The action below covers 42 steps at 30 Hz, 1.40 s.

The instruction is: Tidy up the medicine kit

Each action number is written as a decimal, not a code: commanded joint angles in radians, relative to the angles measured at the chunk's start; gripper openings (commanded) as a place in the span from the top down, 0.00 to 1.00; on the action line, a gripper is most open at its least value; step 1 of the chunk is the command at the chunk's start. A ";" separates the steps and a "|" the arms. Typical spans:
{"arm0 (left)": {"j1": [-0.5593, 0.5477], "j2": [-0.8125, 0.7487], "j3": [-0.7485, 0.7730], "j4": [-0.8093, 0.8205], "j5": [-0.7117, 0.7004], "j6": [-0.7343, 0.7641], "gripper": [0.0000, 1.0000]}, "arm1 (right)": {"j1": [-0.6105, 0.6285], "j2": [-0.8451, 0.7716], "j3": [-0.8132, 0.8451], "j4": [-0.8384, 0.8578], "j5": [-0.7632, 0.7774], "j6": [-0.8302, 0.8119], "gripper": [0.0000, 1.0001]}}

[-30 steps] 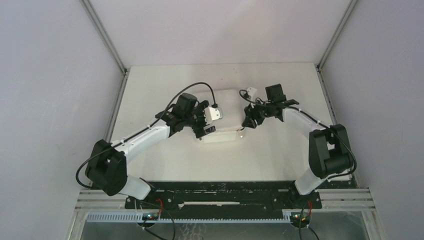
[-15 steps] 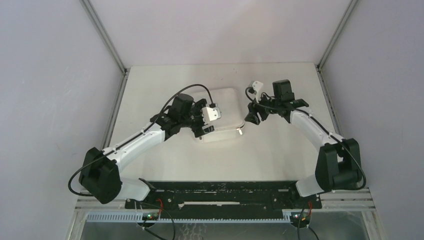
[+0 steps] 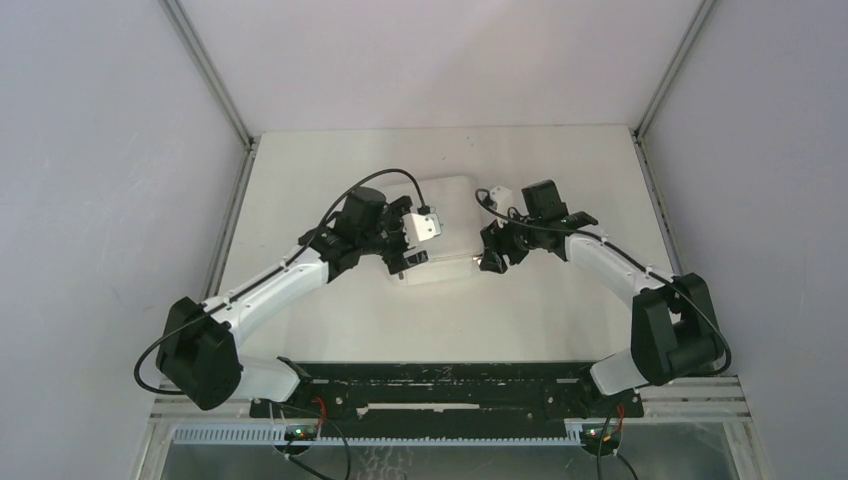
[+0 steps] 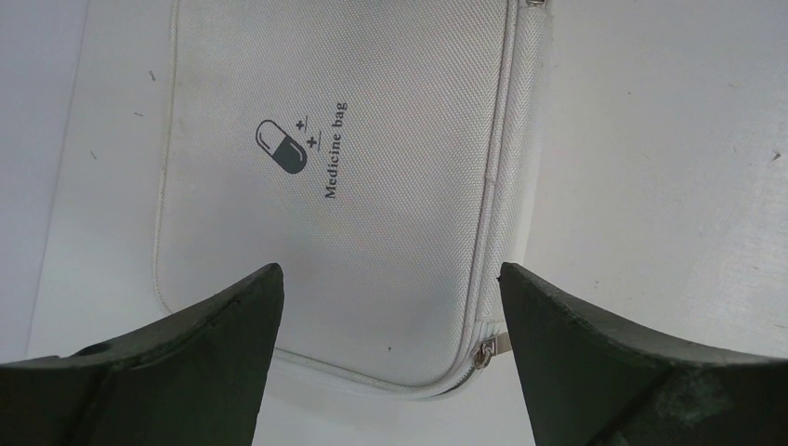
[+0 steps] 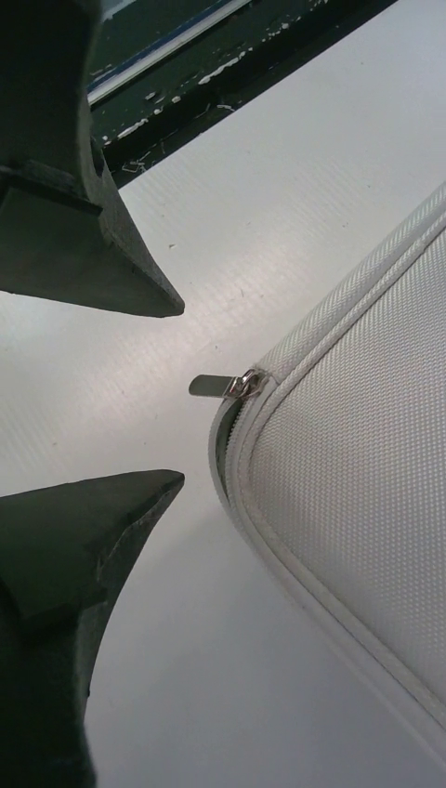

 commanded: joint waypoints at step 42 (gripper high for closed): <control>-0.009 -0.038 -0.031 0.034 0.012 0.006 0.10 | 0.061 0.083 0.070 0.075 0.088 0.235 0.84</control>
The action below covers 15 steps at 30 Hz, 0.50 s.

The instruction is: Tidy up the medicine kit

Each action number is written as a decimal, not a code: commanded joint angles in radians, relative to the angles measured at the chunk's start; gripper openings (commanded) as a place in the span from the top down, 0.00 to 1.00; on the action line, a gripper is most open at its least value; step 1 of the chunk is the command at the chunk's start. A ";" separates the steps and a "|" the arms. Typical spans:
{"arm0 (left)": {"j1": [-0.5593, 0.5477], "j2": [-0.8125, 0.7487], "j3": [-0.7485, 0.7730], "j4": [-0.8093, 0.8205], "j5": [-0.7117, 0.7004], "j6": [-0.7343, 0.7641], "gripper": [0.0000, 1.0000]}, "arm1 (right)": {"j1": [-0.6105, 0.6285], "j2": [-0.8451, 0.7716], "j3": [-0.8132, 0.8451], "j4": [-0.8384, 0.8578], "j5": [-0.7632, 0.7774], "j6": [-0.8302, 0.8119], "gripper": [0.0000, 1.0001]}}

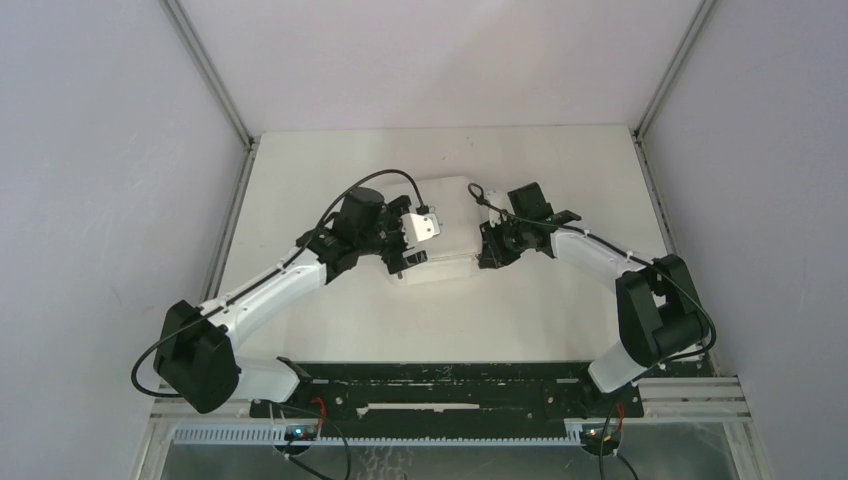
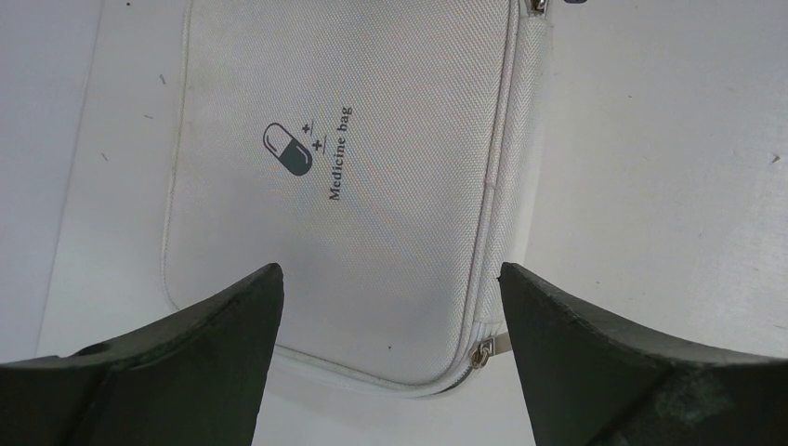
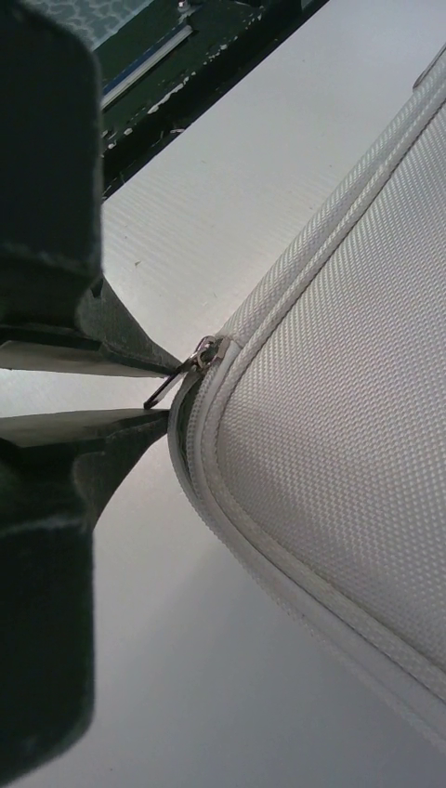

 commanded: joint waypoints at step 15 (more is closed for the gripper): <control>-0.125 0.079 0.005 0.096 -0.059 0.024 0.09 | 0.008 -0.084 0.051 0.027 0.018 -0.012 1.00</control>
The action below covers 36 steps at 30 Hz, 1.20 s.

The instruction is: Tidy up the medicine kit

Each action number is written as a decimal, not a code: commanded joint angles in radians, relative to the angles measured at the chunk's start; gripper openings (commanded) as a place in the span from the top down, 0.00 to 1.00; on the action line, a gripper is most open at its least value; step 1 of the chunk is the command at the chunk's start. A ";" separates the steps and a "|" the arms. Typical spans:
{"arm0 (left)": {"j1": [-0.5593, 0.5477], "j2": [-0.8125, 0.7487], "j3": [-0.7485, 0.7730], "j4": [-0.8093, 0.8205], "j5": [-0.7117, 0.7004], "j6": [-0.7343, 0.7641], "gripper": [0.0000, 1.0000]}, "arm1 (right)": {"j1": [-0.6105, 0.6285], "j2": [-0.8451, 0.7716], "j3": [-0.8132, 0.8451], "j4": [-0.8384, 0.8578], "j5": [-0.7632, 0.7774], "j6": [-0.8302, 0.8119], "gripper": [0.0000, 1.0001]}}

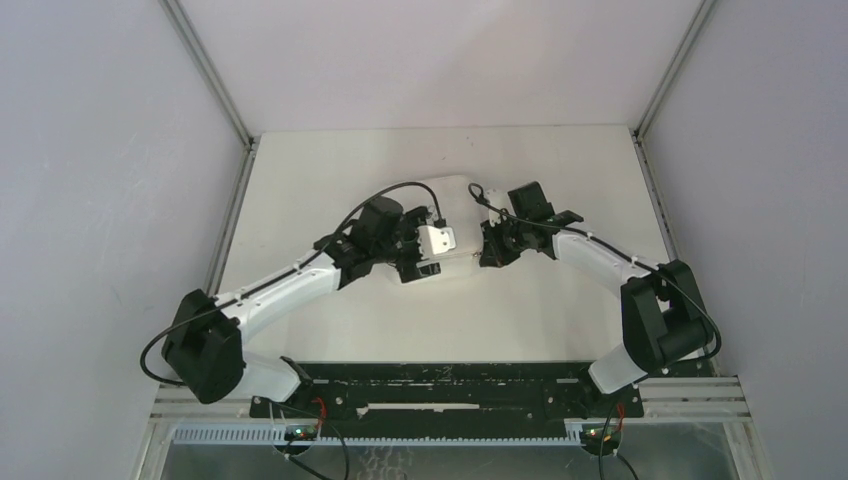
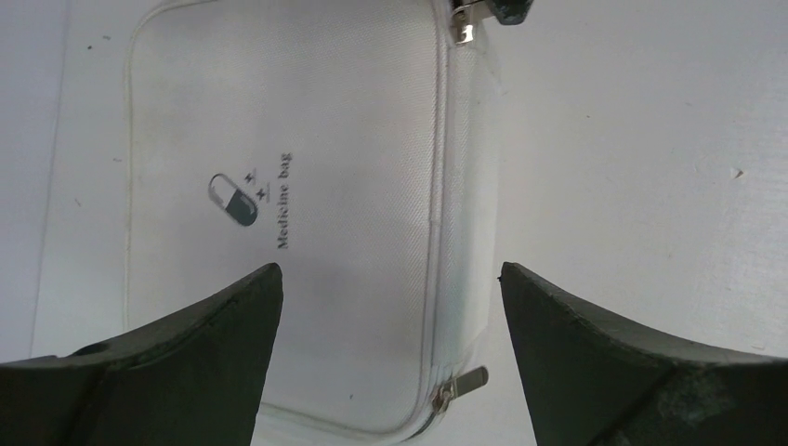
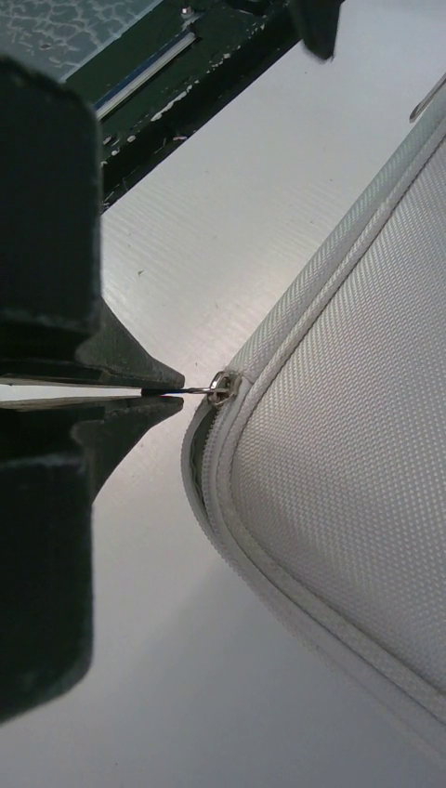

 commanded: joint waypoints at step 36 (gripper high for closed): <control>-0.184 0.231 -0.007 0.102 -0.371 0.117 1.00 | -0.042 -0.071 0.022 0.023 0.166 -0.050 1.00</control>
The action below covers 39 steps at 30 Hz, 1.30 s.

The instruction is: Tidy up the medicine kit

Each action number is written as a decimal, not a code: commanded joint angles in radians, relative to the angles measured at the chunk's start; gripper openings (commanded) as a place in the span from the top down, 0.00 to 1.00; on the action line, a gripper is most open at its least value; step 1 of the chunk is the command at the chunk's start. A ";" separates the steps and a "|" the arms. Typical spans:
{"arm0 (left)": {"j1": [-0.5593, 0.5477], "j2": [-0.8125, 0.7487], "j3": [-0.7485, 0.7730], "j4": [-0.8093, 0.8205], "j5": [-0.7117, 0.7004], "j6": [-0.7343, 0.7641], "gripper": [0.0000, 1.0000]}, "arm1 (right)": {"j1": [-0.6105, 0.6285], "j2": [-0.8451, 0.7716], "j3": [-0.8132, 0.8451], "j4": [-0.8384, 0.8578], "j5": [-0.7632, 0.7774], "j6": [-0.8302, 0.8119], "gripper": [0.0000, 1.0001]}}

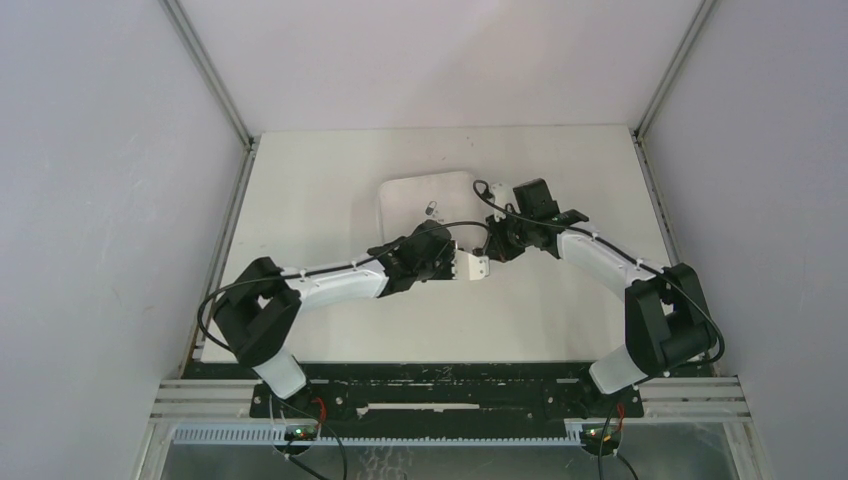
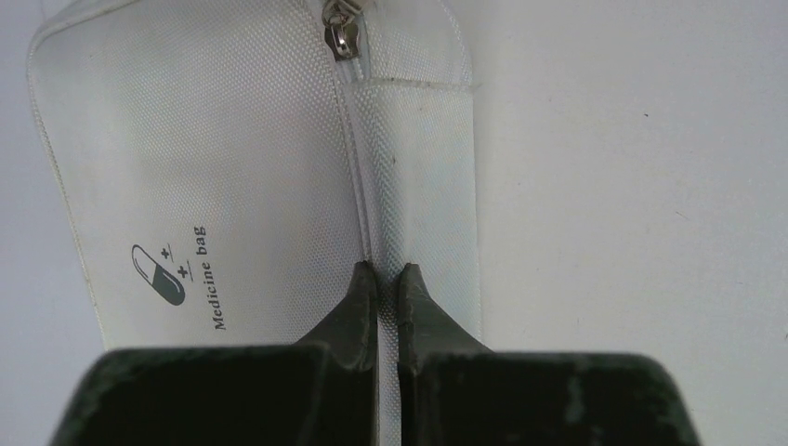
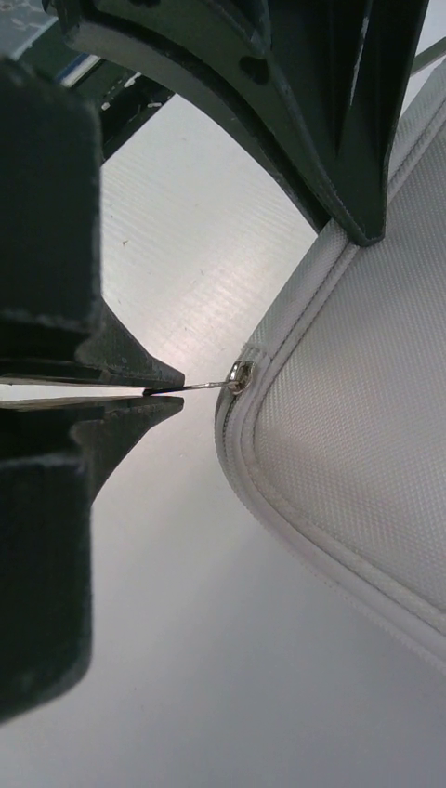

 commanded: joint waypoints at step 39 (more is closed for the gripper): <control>0.027 -0.297 -0.056 -0.132 0.155 -0.036 0.34 | -0.014 0.008 0.029 0.132 -0.149 -0.094 1.00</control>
